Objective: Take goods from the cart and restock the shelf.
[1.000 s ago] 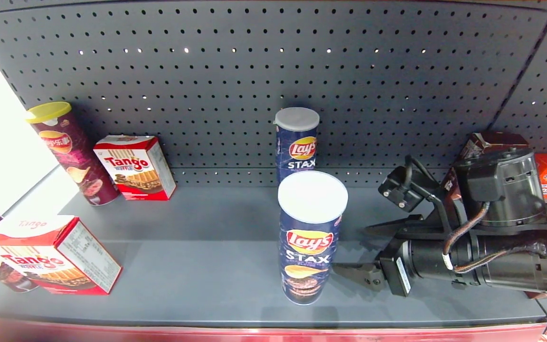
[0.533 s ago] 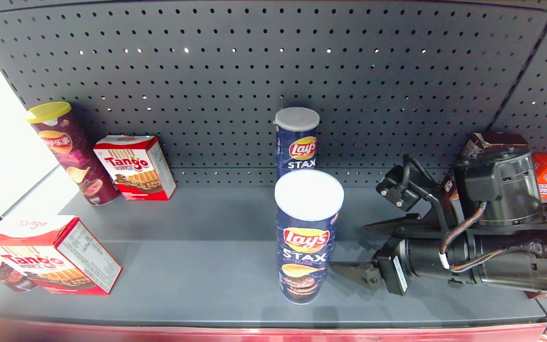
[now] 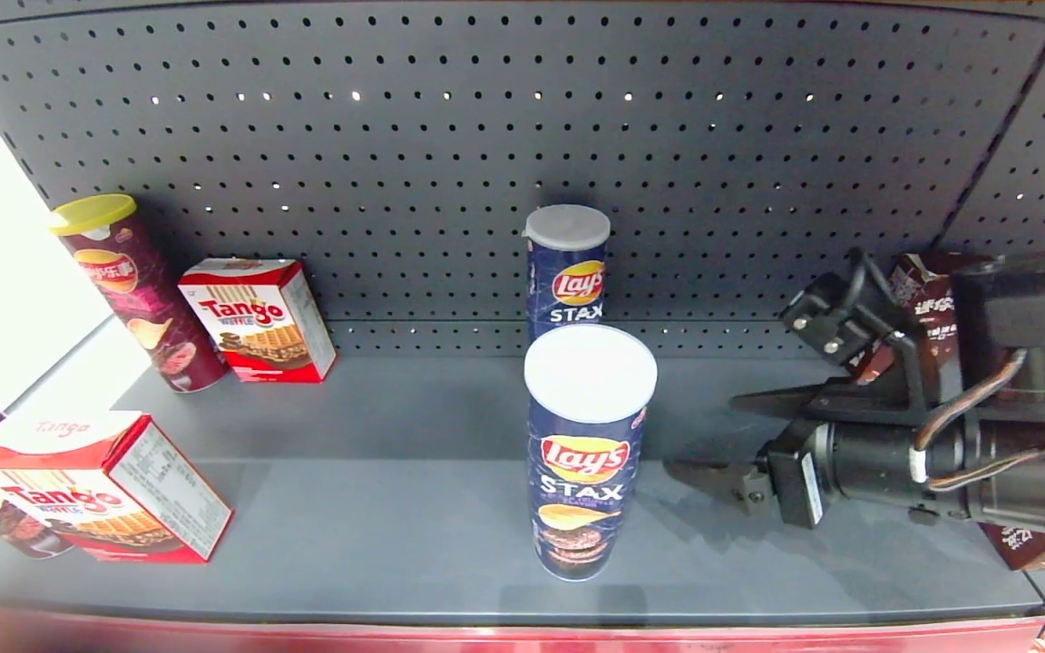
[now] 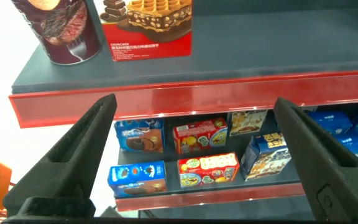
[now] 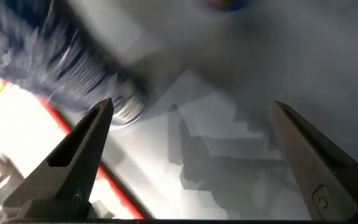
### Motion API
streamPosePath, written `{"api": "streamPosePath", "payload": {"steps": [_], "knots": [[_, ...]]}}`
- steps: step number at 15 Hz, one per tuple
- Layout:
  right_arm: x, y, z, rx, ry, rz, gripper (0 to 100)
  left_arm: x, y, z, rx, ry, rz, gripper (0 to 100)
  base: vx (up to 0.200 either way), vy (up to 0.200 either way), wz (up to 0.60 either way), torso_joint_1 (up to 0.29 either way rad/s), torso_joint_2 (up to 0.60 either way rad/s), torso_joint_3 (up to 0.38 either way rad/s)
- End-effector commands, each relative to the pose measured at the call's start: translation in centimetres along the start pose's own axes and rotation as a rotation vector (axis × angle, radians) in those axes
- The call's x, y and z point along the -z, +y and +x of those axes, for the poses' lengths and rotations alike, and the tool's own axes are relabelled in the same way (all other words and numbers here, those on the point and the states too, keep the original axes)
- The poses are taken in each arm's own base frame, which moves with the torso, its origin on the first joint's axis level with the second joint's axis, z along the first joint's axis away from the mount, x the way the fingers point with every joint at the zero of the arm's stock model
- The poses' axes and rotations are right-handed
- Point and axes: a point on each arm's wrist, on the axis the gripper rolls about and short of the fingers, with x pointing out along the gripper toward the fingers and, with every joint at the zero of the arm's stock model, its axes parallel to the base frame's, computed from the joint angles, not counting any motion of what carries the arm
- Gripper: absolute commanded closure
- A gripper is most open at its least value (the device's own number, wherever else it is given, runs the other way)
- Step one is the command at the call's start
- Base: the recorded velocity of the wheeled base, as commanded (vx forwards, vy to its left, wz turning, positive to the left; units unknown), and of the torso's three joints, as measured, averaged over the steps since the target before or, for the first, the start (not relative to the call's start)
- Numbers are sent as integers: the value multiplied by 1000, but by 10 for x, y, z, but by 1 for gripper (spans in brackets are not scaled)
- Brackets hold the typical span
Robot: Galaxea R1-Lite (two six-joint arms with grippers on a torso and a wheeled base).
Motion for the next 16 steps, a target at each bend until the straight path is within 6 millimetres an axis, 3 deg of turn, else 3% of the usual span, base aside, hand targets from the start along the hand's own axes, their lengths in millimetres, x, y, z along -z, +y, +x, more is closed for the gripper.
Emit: {"api": "streamPosePath", "payload": {"steps": [1, 2, 4, 5, 7, 10, 13, 14, 16], "knots": [[-12, -7, -23, 45, -83, 6, 0, 0, 0, 0, 0, 2, 1, 0, 0, 0, 0, 0, 0, 0], [-19, -24, -62, 154, -186, 26, 0, 0, 0, 0, 0, 0, 1, 0, 0, 0, 0, 0, 0, 0], [-10, -35, -128, 333, -311, 43, 0, 0, 0, 0, 0, 2, 1, 0, 0, 0, 0, 0, 0, 0], [-3, -31, -143, 371, -343, 42, 0, 0, 0, 0, 0, 2, 1, 0, 0, 0, 0, 0, 0, 0], [30, -11, -186, 506, -423, 48, 0, 0, 0, 0, 2, 2, 2, 0, 0, 0, 0, 0, 0, 0], [74, 10, -213, 546, -484, 42, 0, 0, 0, 0, 2, 2, 2, 0, 0, 0, 0, 0, 0, 0], [121, 26, -224, 551, -487, 43, 0, 0, 0, 0, 2, 2, 2, 0, 0, 0, 0, 0, 0, 0], [129, 28, -225, 552, -485, 43, 0, 0, 0, 0, 2, 2, 2, 0, 0, 0, 0, 0, 0, 0], [169, 38, -226, 542, -480, 43, 0, 0, 0, 0, -1, 0, 2, 0, 0, 0, 0, 0, 0, 0]]}}
